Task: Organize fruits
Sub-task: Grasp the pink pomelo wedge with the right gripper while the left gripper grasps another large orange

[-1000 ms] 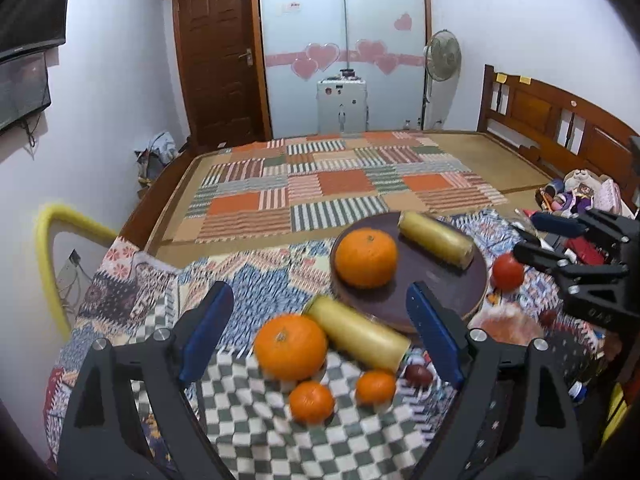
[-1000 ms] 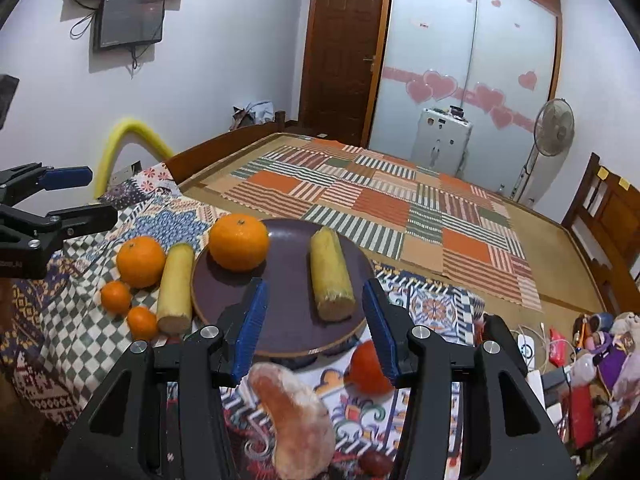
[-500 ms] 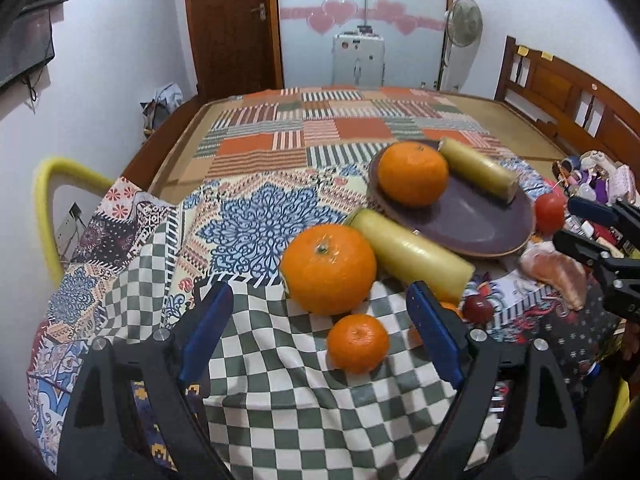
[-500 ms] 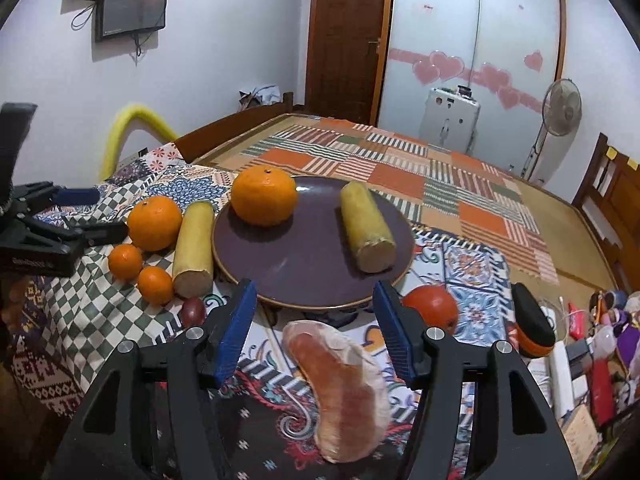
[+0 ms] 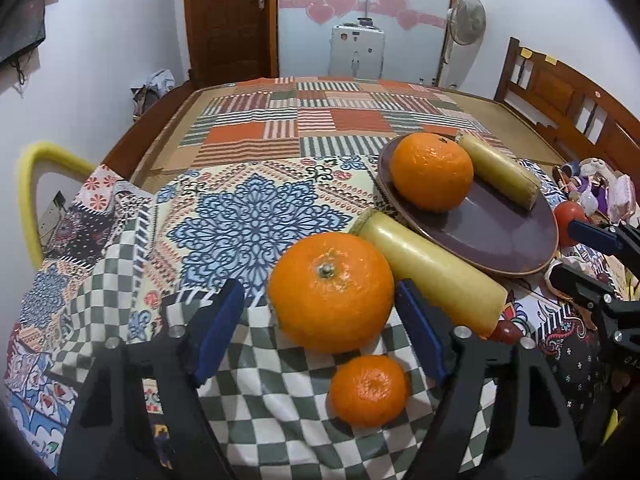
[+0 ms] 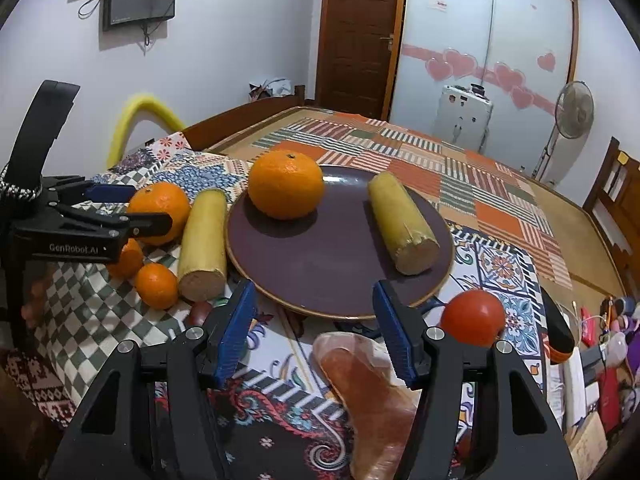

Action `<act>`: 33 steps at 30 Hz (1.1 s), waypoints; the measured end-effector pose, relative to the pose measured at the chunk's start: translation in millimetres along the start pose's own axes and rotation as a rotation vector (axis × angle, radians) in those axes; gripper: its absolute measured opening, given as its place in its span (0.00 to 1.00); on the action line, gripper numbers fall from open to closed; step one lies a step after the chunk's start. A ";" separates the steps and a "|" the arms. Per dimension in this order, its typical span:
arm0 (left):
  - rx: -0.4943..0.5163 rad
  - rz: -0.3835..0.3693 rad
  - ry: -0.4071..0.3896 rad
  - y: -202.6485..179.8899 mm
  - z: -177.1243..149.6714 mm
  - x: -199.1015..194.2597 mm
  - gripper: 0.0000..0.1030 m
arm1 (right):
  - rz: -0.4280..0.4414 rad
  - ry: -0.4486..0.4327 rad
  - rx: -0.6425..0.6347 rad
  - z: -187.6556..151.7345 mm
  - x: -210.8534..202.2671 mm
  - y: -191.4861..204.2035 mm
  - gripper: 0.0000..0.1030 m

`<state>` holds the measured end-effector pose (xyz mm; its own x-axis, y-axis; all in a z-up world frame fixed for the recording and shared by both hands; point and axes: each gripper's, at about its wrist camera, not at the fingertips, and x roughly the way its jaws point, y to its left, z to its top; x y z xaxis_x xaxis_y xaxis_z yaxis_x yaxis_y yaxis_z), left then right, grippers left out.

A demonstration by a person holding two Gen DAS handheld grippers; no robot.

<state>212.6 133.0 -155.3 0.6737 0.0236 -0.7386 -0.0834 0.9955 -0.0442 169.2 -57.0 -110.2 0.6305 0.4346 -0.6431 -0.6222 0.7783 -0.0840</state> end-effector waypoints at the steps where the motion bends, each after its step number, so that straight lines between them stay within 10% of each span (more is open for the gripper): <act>1: 0.002 -0.006 -0.001 -0.7 0.1 0.4 0.69 | -0.005 0.004 0.001 -1.2 -0.4 -1.4 0.55; 28: 0.074 -0.064 -0.077 -26.1 -32.9 -82.9 0.62 | 0.032 0.129 0.040 -41.0 -11.3 -35.1 0.55; 33: 0.070 -0.058 -0.080 -25.6 -36.4 -83.4 0.62 | 0.061 0.122 0.088 -42.5 -8.7 -42.9 0.42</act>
<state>131.7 102.2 -117.0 0.7326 -0.0298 -0.6800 0.0069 0.9993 -0.0364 170.7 -113.4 -133.3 0.5286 0.4280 -0.7331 -0.6111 0.7912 0.0212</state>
